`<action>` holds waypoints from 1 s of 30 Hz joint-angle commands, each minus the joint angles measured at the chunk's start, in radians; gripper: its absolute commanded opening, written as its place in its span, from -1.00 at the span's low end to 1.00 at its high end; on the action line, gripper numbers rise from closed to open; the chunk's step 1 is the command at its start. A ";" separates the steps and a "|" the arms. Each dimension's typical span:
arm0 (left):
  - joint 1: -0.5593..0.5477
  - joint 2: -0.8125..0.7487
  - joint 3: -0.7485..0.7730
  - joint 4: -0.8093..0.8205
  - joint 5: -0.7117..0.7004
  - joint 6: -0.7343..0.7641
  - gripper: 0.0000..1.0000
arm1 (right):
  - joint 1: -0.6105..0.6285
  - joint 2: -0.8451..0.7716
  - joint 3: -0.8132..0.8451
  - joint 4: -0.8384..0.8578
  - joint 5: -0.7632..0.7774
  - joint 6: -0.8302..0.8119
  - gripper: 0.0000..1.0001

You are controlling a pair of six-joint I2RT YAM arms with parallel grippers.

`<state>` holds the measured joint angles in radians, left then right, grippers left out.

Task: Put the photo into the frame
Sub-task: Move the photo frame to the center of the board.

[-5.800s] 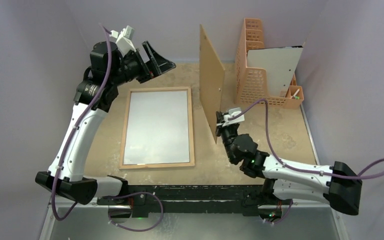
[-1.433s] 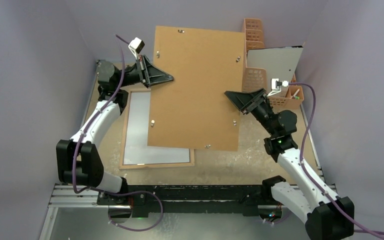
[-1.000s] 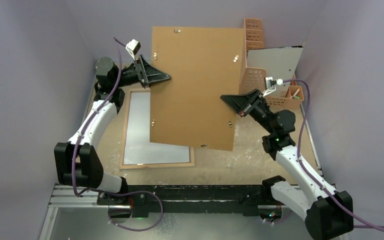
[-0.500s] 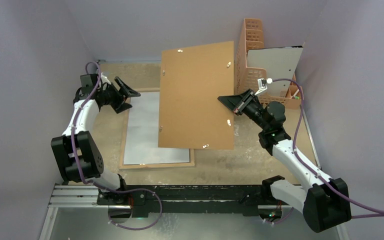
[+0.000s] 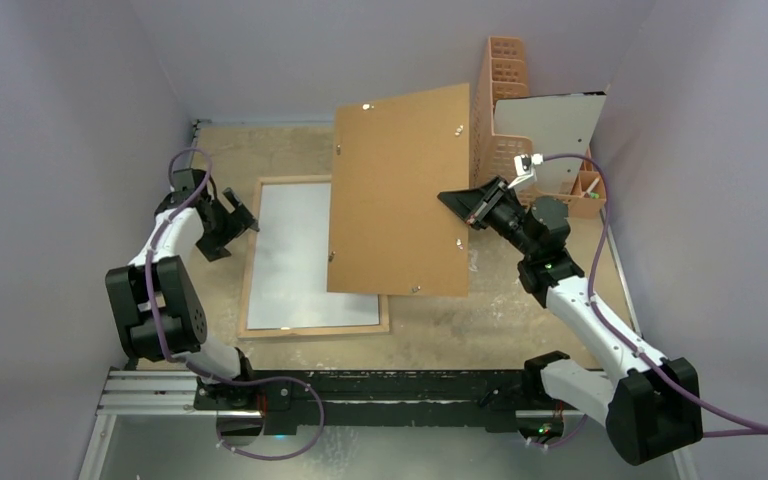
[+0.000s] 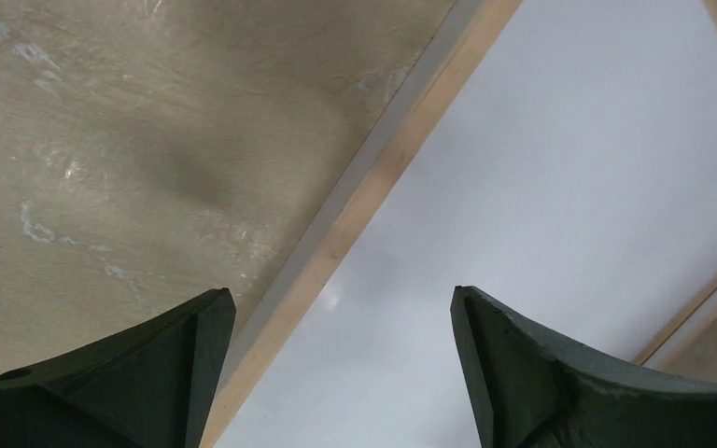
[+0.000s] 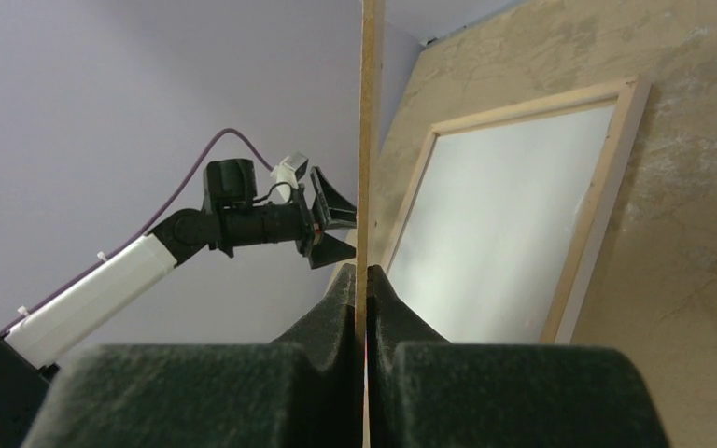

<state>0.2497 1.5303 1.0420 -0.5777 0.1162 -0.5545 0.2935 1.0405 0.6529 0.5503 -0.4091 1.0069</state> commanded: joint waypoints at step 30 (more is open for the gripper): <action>-0.242 -0.093 -0.250 0.274 0.143 -0.169 0.76 | -0.002 0.133 0.141 -0.027 -0.093 0.019 -1.00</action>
<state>0.0151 1.5558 0.7925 -0.2279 0.3981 -0.7086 0.2935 1.1870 0.7380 0.4675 -0.4824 0.9920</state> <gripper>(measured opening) 0.882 0.015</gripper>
